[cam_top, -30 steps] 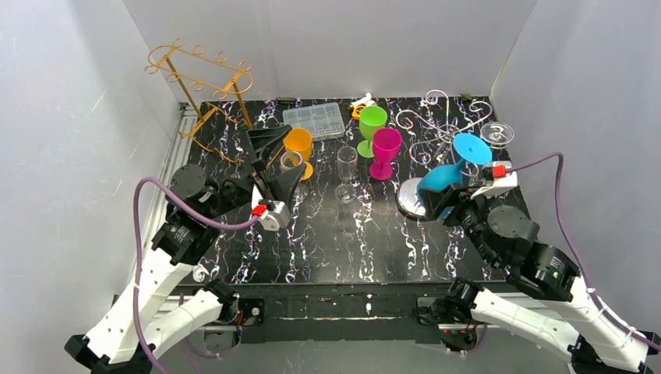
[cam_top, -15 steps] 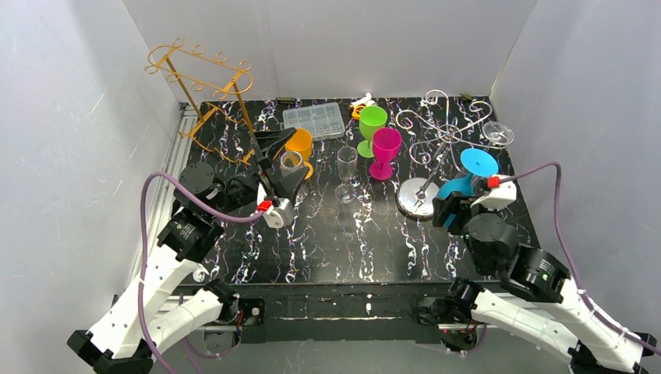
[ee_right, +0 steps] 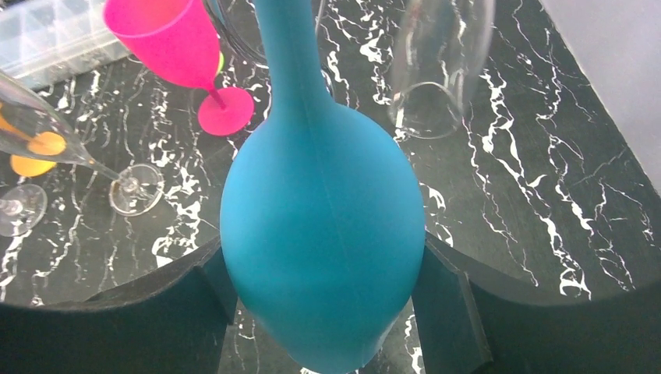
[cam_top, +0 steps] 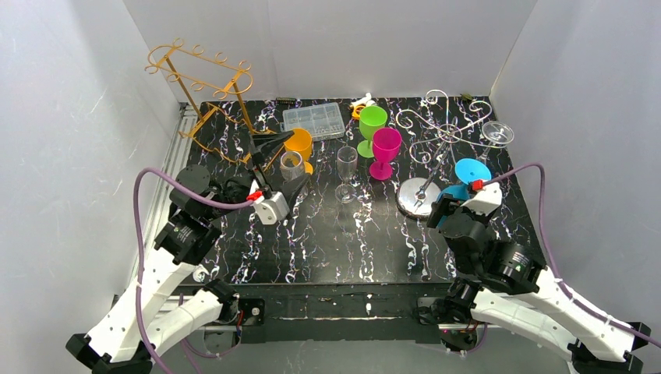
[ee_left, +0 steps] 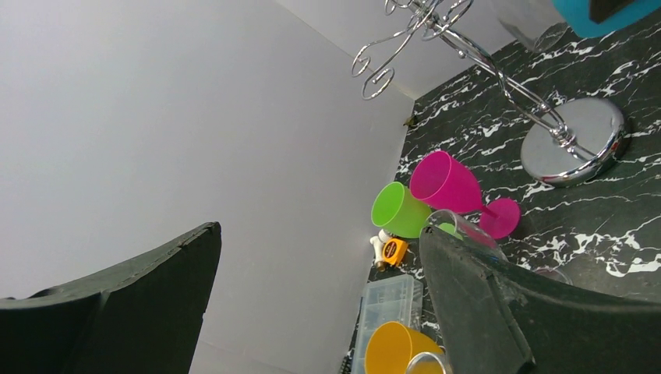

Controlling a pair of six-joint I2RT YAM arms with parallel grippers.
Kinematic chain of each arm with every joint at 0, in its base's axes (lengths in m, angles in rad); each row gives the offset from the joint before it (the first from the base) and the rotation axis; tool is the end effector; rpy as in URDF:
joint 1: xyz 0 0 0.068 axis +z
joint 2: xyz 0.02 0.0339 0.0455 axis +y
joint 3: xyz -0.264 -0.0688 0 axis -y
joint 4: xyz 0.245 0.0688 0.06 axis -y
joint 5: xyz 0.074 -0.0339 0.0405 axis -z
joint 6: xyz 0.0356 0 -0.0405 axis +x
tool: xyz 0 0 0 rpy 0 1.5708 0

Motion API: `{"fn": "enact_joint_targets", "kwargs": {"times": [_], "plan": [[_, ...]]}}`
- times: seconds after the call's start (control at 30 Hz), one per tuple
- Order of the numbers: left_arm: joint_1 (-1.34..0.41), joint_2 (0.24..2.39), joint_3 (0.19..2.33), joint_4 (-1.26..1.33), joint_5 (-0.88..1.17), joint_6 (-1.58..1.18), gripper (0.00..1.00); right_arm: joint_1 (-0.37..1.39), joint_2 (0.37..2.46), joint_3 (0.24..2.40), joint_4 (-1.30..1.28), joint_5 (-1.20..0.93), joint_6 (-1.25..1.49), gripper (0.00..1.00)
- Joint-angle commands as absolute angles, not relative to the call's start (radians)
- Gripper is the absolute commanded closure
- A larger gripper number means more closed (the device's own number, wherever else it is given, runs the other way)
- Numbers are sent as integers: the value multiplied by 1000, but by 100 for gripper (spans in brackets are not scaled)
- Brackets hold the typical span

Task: Place the wine glass upside down on the wine glass rack
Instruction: Adjust the wine glass.

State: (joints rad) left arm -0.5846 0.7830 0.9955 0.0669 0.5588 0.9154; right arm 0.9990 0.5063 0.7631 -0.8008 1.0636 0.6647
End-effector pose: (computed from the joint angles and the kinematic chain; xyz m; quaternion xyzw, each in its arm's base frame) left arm 0.1229 -0.1040 0.4388 0.5554 0.2731 -0.0373 0.7846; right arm 0.0743 0.0580 0.3145 0.1207 0.7818 0.0154 0.6116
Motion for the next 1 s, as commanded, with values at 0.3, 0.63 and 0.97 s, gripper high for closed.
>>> {"fn": "enact_joint_targets", "kwargs": {"times": [0.3,0.63,0.97], "plan": [[-583,782,997,58,608,800,2,1005,442,711,-736,1240,711,55],[-627,1048,1255,42,828,824,6,1005,603,928,-650,642,319,62],[-790,1177,1330,6,857,1021,15,1005,756,1090,-752,127,251,61]]}}
